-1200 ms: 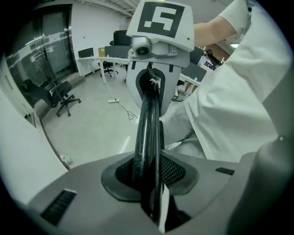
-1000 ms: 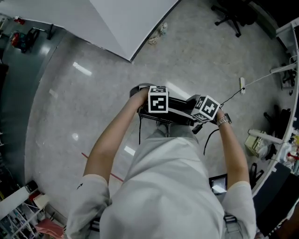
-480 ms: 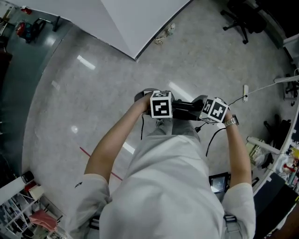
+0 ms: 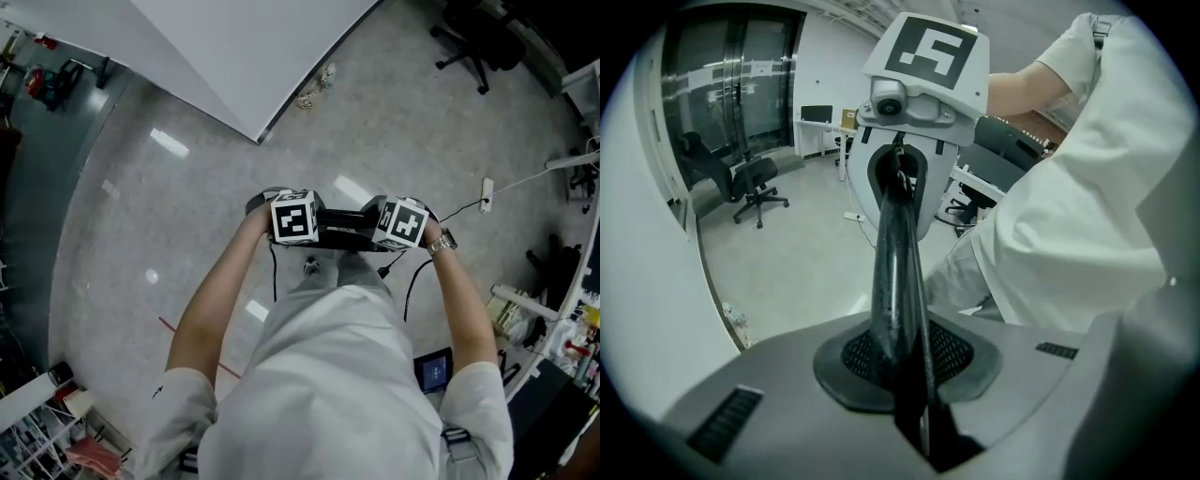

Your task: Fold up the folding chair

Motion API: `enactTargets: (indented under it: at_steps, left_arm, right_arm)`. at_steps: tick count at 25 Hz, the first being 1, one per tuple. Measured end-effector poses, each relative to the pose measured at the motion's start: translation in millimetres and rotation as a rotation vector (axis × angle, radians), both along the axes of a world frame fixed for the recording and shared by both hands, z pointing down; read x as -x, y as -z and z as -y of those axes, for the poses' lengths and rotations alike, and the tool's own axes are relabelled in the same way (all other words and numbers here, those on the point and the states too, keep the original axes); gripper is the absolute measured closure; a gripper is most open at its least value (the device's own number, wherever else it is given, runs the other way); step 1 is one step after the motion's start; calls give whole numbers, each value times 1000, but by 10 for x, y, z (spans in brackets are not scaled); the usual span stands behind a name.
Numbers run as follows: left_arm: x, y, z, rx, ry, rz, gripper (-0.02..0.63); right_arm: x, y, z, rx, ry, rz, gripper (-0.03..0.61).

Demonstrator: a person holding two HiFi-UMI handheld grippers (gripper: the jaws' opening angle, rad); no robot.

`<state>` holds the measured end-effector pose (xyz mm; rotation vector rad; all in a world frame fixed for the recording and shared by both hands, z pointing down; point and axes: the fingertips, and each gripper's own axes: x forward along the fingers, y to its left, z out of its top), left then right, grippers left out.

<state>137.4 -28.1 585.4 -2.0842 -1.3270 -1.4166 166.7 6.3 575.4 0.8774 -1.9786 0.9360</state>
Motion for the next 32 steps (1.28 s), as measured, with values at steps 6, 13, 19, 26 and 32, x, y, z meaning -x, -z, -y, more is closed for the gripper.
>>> enactTargets:
  at_steps: [6, 13, 19, 26, 32]
  left_arm:
    - [-567, -57, 12, -5, -23, 38, 545]
    - [-1264, -31, -32, -45, -41, 81, 545]
    - [-1500, -118, -66, -48, -47, 107, 545]
    - [-1347, -105, 125, -34, -104, 105, 545]
    - [-1194, -131, 360, -11, -166, 113, 545]
  right_arm:
    - [-543, -27, -15, 21, -37, 86, 505]
    - [-1195, -72, -90, 23, -67, 171, 503]
    - [-1451, -104, -104, 24, -75, 206, 500]
    - [-1286, -103, 81, 48, -125, 234, 490]
    - [-1123, -116, 303, 71, -185, 224, 485]
